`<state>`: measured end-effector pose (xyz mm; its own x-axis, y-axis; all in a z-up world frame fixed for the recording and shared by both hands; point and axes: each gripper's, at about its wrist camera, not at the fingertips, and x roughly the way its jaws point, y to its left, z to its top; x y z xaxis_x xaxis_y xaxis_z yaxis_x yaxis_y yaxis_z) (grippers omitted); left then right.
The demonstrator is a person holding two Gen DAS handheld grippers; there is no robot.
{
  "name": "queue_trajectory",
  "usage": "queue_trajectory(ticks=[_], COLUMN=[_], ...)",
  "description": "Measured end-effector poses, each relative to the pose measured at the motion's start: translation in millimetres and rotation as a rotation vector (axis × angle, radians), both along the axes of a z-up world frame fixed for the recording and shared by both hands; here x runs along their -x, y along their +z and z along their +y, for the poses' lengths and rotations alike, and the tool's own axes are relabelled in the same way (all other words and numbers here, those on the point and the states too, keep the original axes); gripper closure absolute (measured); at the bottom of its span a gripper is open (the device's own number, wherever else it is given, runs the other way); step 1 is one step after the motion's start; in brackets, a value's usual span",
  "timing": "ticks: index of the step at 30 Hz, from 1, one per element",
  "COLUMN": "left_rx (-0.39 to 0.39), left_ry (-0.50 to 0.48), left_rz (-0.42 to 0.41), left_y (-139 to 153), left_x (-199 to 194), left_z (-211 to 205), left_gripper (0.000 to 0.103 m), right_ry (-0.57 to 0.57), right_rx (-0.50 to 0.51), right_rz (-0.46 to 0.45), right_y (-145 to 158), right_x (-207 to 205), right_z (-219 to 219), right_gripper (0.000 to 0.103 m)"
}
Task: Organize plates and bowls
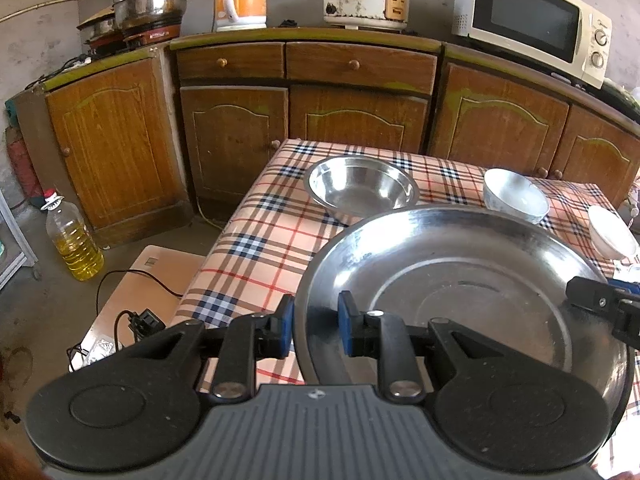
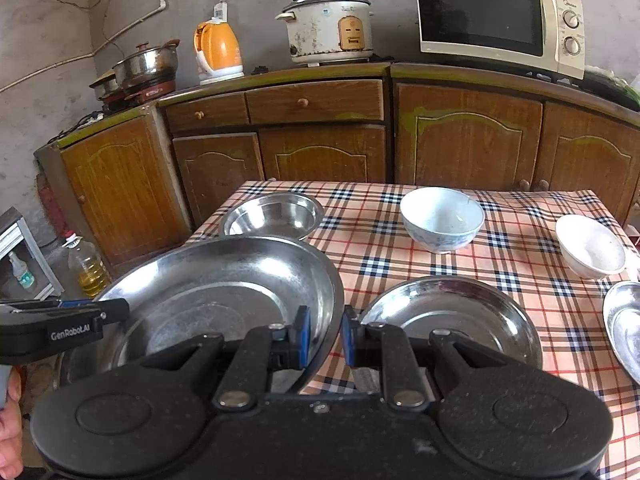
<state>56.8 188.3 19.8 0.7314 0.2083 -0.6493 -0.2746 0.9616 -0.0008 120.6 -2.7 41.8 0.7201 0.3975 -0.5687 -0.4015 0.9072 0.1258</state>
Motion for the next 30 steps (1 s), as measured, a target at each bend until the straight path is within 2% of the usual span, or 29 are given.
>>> queue_trajectory(ticks=[30], left_rx=[0.009], left_ry=[-0.069], left_rz=[0.004], left_y=[-4.2], left_x=[-8.8], left_z=[-36.6], left_gripper=[0.080], right_ry=[-0.069], right_rx=[0.025], right_rz=[-0.024], right_y=[-1.8], right_x=[4.0], right_z=[-39.3], right_gripper=[0.081])
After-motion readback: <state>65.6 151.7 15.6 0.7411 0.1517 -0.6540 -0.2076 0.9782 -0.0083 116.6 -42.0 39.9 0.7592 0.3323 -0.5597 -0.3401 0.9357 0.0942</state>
